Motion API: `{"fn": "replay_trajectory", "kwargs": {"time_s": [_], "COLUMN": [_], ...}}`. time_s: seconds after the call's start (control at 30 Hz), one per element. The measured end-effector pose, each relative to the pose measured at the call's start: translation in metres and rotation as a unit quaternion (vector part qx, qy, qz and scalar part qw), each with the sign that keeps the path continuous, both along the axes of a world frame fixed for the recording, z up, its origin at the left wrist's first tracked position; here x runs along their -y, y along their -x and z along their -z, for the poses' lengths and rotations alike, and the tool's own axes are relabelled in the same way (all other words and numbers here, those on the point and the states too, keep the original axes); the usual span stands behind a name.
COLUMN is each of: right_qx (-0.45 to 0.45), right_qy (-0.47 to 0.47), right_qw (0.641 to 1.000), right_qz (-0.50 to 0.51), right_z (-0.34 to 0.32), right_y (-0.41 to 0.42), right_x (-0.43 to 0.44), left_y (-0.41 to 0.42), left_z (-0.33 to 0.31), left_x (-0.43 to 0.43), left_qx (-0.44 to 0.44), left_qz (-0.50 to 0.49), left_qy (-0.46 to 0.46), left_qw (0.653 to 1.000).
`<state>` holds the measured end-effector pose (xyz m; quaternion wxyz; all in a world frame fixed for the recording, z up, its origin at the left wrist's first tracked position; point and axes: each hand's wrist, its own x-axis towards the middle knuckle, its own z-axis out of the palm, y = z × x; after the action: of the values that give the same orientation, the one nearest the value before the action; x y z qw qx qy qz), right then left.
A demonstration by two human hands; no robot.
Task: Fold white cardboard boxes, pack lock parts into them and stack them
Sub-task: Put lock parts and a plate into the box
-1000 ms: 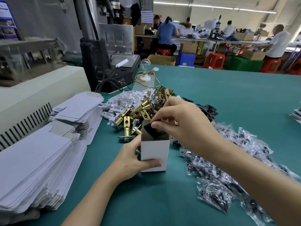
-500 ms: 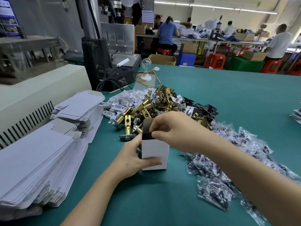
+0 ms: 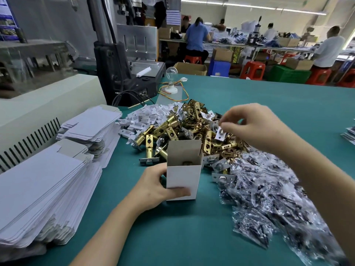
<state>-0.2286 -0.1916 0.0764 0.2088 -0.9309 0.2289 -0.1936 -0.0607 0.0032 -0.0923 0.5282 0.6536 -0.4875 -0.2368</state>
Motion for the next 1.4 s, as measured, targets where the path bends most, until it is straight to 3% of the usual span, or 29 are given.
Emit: {"fn": "replay_trajectory", "kwargs": {"time_s": [0.13, 0.37, 0.47, 0.6, 0.73, 0.9, 1.0, 1.1, 1.17, 1.3, 1.4], "right_qx": [-0.221, -0.213, -0.289, -0.358, -0.37, -0.335, -0.284, -0.175, -0.061, 0.163, 0.155], "right_qy": [0.074, 0.158, 0.181, 0.288, 0.317, 0.343, 0.302, 0.117, -0.03, -0.119, -0.057], "right_qw": [0.972, 0.962, 0.932, 0.878, 0.864, 0.869, 0.904, 0.976, 0.998, 0.979, 0.984], "right_qz": [-0.016, -0.058, -0.12, -0.134, -0.128, -0.122, -0.1, -0.051, -0.008, -0.003, -0.065], "right_z": [0.023, 0.036, 0.046, 0.072, 0.084, 0.092, 0.085, 0.064, 0.048, 0.019, 0.011], "right_y": [0.006, 0.019, 0.026, 0.03, 0.031, 0.027, 0.027, 0.027, 0.026, 0.023, 0.005], "right_x": [0.015, 0.001, -0.018, -0.035, -0.036, -0.037, -0.032, -0.027, -0.024, -0.027, -0.047], "left_y": [0.001, 0.001, 0.001, 0.001, 0.003, 0.002, 0.002, 0.001, 0.001, 0.002, 0.001], "left_z": [-0.004, -0.003, -0.003, -0.002, -0.005, -0.005, -0.004, -0.003, -0.002, -0.003, -0.003], "left_x": [0.0, 0.001, 0.002, 0.001, 0.0, 0.0, 0.001, 0.001, 0.002, 0.002, 0.002], "left_qx": [-0.004, -0.001, -0.007, -0.011, -0.007, -0.016, -0.022, -0.019, -0.019, -0.023, -0.028], "left_qz": [0.003, 0.003, -0.002, -0.003, -0.001, -0.001, -0.001, -0.006, -0.011, -0.019, -0.032], "left_qy": [0.008, 0.001, -0.002, -0.006, -0.004, -0.01, -0.016, -0.02, -0.018, -0.011, -0.011], "left_qw": [1.0, 1.0, 1.0, 1.0, 1.0, 1.0, 1.0, 1.0, 1.0, 1.0, 0.999]}}
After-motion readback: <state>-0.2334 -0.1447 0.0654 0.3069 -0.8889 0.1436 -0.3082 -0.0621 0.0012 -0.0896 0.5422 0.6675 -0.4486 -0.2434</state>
